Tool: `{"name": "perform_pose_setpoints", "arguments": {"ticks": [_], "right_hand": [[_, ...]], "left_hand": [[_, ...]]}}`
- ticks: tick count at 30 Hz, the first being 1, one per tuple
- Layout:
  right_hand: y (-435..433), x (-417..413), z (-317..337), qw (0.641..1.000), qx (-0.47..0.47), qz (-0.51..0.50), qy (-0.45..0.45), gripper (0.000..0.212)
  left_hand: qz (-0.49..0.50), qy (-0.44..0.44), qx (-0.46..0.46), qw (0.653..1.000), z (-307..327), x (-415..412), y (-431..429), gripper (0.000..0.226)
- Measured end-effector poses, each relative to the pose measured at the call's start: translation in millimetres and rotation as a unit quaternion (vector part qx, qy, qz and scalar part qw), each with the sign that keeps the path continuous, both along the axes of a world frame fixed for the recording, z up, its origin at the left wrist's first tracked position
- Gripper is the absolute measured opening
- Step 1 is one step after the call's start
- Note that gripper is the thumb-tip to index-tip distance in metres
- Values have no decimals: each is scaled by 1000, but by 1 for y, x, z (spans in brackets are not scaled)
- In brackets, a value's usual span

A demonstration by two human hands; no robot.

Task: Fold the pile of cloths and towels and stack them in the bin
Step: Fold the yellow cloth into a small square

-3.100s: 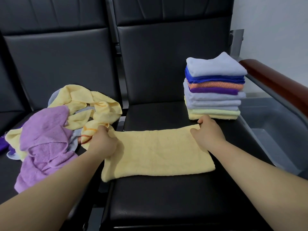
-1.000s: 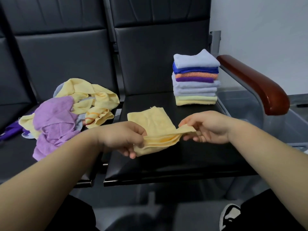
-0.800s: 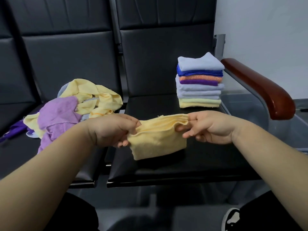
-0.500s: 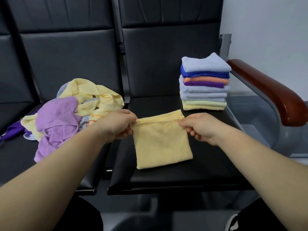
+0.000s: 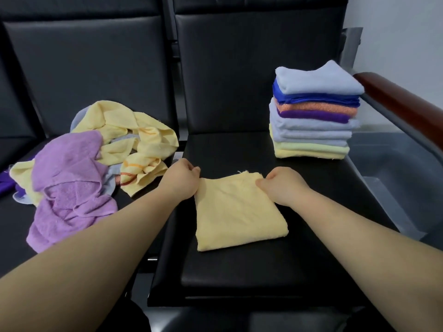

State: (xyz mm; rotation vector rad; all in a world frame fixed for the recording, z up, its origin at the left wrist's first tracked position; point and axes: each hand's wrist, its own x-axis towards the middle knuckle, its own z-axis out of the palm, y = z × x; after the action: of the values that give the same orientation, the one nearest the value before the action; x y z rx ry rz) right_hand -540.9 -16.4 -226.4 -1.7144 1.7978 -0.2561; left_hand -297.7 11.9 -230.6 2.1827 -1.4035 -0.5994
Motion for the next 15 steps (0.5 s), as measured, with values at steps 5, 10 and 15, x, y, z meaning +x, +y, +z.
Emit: {"name": "perform_pose_setpoints", "arguments": {"ticks": [5, 10, 15], "right_hand": [[-5, 2, 3, 996, 39, 23, 77, 38], [-3, 12, 3, 993, 56, 56, 91, 33], [2, 12, -7, 994, 7, 76, 82, 18]], "left_hand": [[-49, -57, 121, 990, 5, -6, -1, 41], [-58, -58, 166, 983, 6, -5, 3, 32], [-38, 12, 150, 988, 9, -15, 8, 19]]}}
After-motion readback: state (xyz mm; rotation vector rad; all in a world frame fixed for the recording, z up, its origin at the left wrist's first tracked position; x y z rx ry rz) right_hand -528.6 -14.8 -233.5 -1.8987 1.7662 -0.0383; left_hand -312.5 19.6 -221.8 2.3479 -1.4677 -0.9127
